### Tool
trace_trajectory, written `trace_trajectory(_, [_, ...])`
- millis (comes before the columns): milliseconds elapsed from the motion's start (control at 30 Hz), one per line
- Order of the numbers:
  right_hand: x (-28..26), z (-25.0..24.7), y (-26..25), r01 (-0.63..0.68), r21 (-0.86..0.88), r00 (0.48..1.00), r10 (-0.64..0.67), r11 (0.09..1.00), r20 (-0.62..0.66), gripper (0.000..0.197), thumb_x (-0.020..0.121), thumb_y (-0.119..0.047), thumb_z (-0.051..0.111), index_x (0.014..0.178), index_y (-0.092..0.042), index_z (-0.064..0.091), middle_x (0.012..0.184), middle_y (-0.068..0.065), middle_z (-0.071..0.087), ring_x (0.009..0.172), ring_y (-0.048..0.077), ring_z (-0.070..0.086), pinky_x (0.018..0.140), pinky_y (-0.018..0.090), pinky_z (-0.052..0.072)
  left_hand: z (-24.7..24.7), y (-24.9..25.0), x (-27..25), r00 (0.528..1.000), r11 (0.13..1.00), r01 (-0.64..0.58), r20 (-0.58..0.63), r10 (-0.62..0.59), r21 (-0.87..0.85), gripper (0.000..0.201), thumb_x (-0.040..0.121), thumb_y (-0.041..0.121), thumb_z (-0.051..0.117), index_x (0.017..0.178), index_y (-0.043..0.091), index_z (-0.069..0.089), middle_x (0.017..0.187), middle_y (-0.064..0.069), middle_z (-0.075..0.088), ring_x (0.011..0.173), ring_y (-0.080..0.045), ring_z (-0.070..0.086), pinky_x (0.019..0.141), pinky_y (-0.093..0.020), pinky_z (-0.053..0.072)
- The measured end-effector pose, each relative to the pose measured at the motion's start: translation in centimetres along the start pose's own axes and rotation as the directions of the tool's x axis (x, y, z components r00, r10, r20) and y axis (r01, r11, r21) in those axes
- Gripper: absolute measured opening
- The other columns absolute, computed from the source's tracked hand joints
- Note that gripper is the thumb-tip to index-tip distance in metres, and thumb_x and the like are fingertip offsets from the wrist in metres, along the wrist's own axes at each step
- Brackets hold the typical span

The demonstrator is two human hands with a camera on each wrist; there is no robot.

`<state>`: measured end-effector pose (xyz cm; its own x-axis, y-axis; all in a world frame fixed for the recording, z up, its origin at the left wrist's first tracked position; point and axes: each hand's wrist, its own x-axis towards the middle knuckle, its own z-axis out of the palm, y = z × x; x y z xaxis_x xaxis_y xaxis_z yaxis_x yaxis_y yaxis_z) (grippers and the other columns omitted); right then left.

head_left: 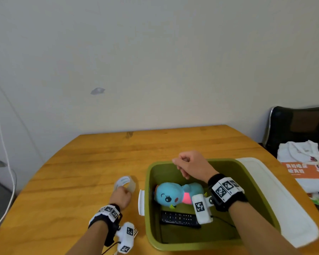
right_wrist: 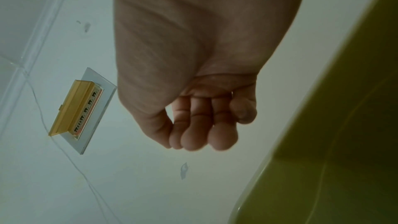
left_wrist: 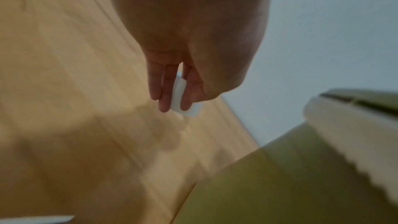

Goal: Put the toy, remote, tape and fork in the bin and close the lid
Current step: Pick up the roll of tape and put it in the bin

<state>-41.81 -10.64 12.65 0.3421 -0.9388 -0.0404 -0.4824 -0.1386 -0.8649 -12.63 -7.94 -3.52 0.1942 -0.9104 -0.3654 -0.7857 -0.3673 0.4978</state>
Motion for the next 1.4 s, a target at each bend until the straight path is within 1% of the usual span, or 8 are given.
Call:
trace_trajectory(367, [0.9, 0.9, -1.3, 0.066, -0.001, 0.998, -0.066, 0.998, 0.021, 0.035, 0.1, -0.026, 0.06, 0.072, -0.005, 0.065, 0.054, 0.003, 0.066, 0.046, 0.014, 0.059, 0.059, 0.022, 0.053, -5.1, 4.3, -0.7, 0.975, 0.953, -0.03, -0.22, -0.039, -0.3, 0.028, 0.091, 0.019, 0.051, 0.077, 0.004, 0.07, 0.075, -0.015, 0.072, 0.074, -0.034, 0.067, 0.061, -0.031, 0.044])
trace_trajectory(467, [1.2, 1.1, -1.5, 0.076, 0.042, 0.996, -0.074, 0.996, -0.048, 0.026, 0.099, -0.026, 0.061, 0.081, -0.008, 0.066, 0.068, 0.002, 0.073, 0.059, 0.012, 0.065, 0.061, 0.022, 0.051, -7.5, 7.3, -2.8, 0.919, 0.804, -0.128, -0.375, -0.124, -0.581, 0.023, 0.088, 0.025, 0.054, 0.088, 0.013, 0.073, 0.083, -0.014, 0.074, 0.078, -0.033, 0.067, 0.07, -0.036, 0.049])
trace_trajectory(567, [1.6, 1.6, -2.3, 0.051, 0.187, 0.991, -0.026, 0.981, -0.133, 0.018, 0.098, -0.034, 0.063, 0.104, -0.017, 0.065, 0.096, -0.002, 0.076, 0.082, 0.011, 0.072, 0.068, 0.037, 0.059, -9.9, 11.4, -5.0, 0.888, 0.593, -0.275, -0.437, -0.146, -0.757, 0.016, 0.088, 0.018, 0.057, 0.076, 0.011, 0.065, 0.072, -0.008, 0.063, 0.068, -0.023, 0.053, 0.065, -0.032, 0.043])
trace_trajectory(700, [2.1, 1.7, -4.2, -0.021, 0.461, 0.988, 0.088, 0.887, -0.123, 0.062, 0.096, -0.056, 0.056, 0.148, -0.026, 0.039, 0.138, -0.007, 0.058, 0.113, 0.016, 0.067, 0.088, 0.048, 0.061, -11.9, 16.8, -6.7, 0.919, 0.346, -0.341, -0.387, -0.071, -0.874, 0.015, 0.088, 0.005, 0.054, 0.078, 0.006, 0.066, 0.074, -0.013, 0.059, 0.065, -0.022, 0.052, 0.066, -0.035, 0.046])
trace_trajectory(833, [2.2, 0.7, -5.5, -0.041, 0.658, 0.992, 0.11, 0.752, -0.065, 0.102, 0.074, -0.073, 0.061, 0.158, -0.039, 0.014, 0.148, -0.002, 0.047, 0.117, 0.024, 0.065, 0.088, 0.054, 0.059, -11.4, 20.9, -8.2, 0.972, 0.196, -0.234, -0.232, 0.033, -0.952, 0.014, 0.089, 0.005, 0.054, 0.087, 0.005, 0.068, 0.068, -0.006, 0.062, 0.053, -0.017, 0.055, 0.064, -0.033, 0.051])
trace_trajectory(1100, [1.5, -3.1, -2.3, -0.066, 0.567, 0.947, 0.231, 0.821, -0.224, 0.064, 0.086, -0.038, 0.077, 0.142, -0.026, 0.047, 0.119, 0.009, 0.072, 0.095, 0.02, 0.075, 0.068, 0.039, 0.063, -7.3, 23.5, -10.0, 0.948, 0.34, -0.239, -0.142, 0.285, -0.91, 0.022, 0.087, 0.005, 0.045, 0.082, 0.006, 0.066, 0.06, -0.013, 0.057, 0.046, -0.02, 0.05, 0.068, -0.036, 0.05])
trace_trajectory(1233, [0.7, -5.3, 1.5, -0.188, 0.307, 0.948, 0.255, 0.933, -0.192, 0.063, 0.078, -0.041, 0.084, 0.132, -0.031, 0.052, 0.115, 0.004, 0.067, 0.097, 0.022, 0.072, 0.07, 0.038, 0.062, -5.3, 23.3, -6.5, 0.988, 0.305, -0.143, -0.155, -0.014, -0.941, 0.024, 0.089, 0.006, 0.046, 0.089, 0.007, 0.069, 0.088, -0.006, 0.071, 0.062, -0.015, 0.058, 0.067, -0.031, 0.046])
trace_trajectory(1400, [-0.6, -7.1, 5.5, -0.102, -0.359, 0.99, 0.13, 0.928, 0.057, 0.084, 0.063, -0.053, 0.089, 0.133, -0.033, 0.048, 0.119, -0.005, 0.058, 0.1, 0.015, 0.061, 0.079, 0.029, 0.052, -3.2, 21.9, -2.3, 0.967, 0.421, 0.101, -0.01, -0.254, -0.902, 0.026, 0.093, 0.006, 0.044, 0.069, 0.015, 0.044, 0.072, -0.002, 0.041, 0.066, -0.024, 0.041, 0.065, -0.034, 0.037])
